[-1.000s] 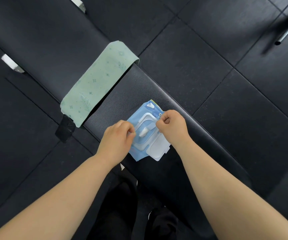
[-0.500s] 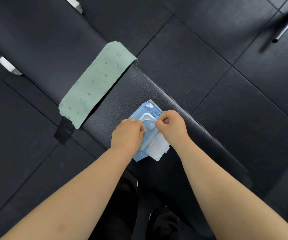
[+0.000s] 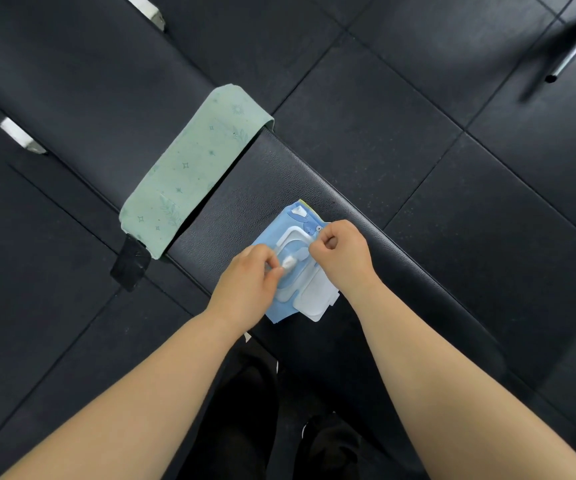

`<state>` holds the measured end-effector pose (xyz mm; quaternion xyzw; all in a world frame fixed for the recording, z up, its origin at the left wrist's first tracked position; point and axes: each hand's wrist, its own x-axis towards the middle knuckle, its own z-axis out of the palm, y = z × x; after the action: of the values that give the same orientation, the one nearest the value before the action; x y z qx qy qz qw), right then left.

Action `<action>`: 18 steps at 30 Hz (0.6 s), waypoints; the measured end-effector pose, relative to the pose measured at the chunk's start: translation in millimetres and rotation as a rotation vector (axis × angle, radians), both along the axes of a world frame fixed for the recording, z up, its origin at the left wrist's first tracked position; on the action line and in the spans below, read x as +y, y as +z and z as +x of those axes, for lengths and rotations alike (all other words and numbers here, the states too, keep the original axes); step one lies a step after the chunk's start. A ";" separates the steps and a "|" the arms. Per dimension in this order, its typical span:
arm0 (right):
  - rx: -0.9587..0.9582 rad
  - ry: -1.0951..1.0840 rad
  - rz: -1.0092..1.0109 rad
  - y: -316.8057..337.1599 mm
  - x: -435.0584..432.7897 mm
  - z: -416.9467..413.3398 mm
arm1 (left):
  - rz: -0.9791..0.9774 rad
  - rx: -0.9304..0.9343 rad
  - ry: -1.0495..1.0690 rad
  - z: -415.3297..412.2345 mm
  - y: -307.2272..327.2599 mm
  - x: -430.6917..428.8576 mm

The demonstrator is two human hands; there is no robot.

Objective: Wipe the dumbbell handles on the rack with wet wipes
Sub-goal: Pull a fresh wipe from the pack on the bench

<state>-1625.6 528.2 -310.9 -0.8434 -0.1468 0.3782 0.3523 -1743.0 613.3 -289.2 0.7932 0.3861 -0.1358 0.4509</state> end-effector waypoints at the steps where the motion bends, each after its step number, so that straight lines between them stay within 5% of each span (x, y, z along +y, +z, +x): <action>1: -0.006 0.004 -0.003 0.1 0.3 -0.1 | 0.017 0.017 -0.007 4.0 0.8 -1.8; 5: -0.022 0.019 -0.007 0.9 0.8 -0.8 | 0.200 0.092 -0.103 17.6 -0.7 -3.2; 8: -0.022 0.007 0.005 1.2 0.7 -1.8 | 0.111 -0.042 -0.078 11.8 1.5 -0.6; 12: -0.012 0.000 0.005 3.4 1.2 -3.3 | -0.171 -0.170 0.264 -4.1 22.3 0.0; 18: -0.065 0.040 -0.004 12.6 -0.9 -13.9 | -0.231 -0.286 0.676 -15.4 40.5 7.5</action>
<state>-1639.5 527.3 -298.3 -0.8530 -0.1741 0.3576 0.3381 -1758.4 620.8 -248.6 0.5760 0.5411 0.0900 0.6060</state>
